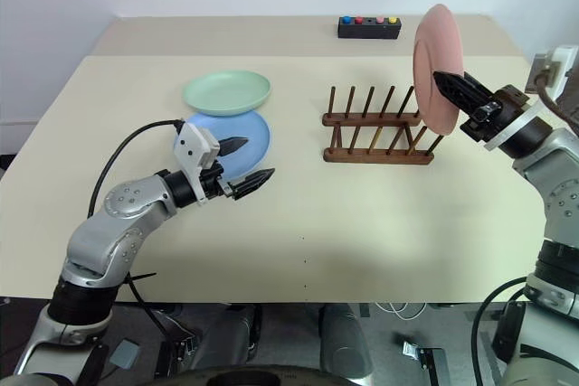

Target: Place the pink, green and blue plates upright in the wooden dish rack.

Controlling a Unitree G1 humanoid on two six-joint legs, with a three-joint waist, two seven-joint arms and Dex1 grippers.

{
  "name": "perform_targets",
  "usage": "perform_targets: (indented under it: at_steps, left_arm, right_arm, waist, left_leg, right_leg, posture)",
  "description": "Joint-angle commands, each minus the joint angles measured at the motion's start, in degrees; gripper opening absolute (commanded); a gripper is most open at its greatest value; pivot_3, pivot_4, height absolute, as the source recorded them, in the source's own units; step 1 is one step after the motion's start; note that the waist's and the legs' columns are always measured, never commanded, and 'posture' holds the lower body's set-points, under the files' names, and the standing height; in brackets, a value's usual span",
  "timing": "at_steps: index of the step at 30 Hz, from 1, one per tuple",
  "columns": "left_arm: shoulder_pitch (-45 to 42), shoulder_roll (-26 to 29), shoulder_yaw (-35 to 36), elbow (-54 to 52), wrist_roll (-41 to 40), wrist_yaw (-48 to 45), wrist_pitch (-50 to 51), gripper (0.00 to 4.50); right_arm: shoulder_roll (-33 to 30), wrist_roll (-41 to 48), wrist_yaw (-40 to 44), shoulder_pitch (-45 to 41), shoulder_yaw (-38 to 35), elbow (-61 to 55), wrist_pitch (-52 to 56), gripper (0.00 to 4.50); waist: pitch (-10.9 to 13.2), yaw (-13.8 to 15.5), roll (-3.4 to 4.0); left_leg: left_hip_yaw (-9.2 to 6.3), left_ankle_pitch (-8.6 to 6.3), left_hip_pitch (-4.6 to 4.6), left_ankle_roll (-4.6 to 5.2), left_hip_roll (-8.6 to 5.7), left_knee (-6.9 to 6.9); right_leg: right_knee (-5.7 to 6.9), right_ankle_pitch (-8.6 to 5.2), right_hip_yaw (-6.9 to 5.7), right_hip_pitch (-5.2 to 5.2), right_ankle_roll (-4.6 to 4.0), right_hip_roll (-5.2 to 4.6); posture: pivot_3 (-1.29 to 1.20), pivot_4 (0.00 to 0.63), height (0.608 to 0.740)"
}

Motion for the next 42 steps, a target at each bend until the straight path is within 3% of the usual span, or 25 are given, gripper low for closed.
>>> perform_targets:
  at_steps: [1, 27, 30, 34, 39, 42]
  left_arm:
    - [0.3, -0.1, 0.2, -1.8, 0.2, -0.3, -0.8, 4.44]
    - [0.7, 0.0, -0.9, -2.3, 1.1, -2.2, -0.5, 4.44]
    - [0.7, 0.0, -1.0, -2.2, 1.3, -2.3, -0.5, 4.5]
    - [0.6, 0.0, -1.1, -2.0, 1.5, -2.5, -0.5, 4.5]
    - [0.4, 0.0, -1.1, -1.8, 1.6, -2.5, -0.6, 4.5]
    - [0.4, 0.0, -0.7, -1.7, 1.6, -2.3, -0.7, 4.5]
  right_arm:
    - [-1.0, 3.0, -1.1, -2.6, -2.8, 1.0, 1.9, 0.0]
    - [-1.3, 5.8, -1.7, -4.2, -5.1, 12.1, 7.2, 0.0]
    - [-1.3, 5.7, -1.8, -4.3, -5.2, 12.2, 7.1, 1.08]
    - [-1.3, 4.2, -2.7, -4.5, -5.2, 12.0, 5.0, 2.98]
    - [-1.1, 1.9, -4.1, -6.2, -5.7, 12.4, 0.1, 2.98]
    - [-2.0, -4.1, -5.2, -7.4, -4.4, 11.9, -7.9, 2.98]
  waist:
    - [0.0, 0.0, 0.0]
    - [0.0, 0.0, 0.01]
    - [0.0, 0.0, 0.01]
    - [0.0, 0.0, 0.0]
    - [0.0, -0.1, 0.01]
    - [0.0, -0.1, 0.01]
  left_leg:
    - [0.0, 0.0, 0.0, 0.0, 0.0, 0.0]
    - [0.01, 0.0, -0.01, 0.0, 0.0, -0.01]
    - [0.01, 0.0, -0.01, 0.0, 0.0, -0.01]
    - [0.0, 0.0, -0.01, 0.0, 0.0, -0.01]
    - [0.01, 0.0, -0.01, 0.0, 0.0, -0.01]
    - [0.01, 0.0, -0.01, 0.0, 0.0, -0.01]
  right_leg:
    - [0.0, 0.0, 0.0, 0.0, 0.0, 0.0]
    - [-0.01, 0.0, 0.0, 0.0, 0.0, 0.01]
    - [-0.01, 0.0, 0.0, 0.0, 0.0, 0.01]
    - [-0.01, 0.0, 0.0, 0.0, 0.01, 0.01]
    - [-0.02, 0.0, 0.0, -0.01, 0.01, 0.01]
    - [-0.02, 0.0, 0.0, -0.01, 0.01, 0.01]
  posture:
    - [0.0, 0.15, 0.734]
    - [0.0, 0.15, 0.734]
    - [0.0, 0.15, 0.734]
    - [0.0, 0.15, 0.734]
    - [0.0, 0.15, 0.734]
    - [0.0, 0.15, 0.734]
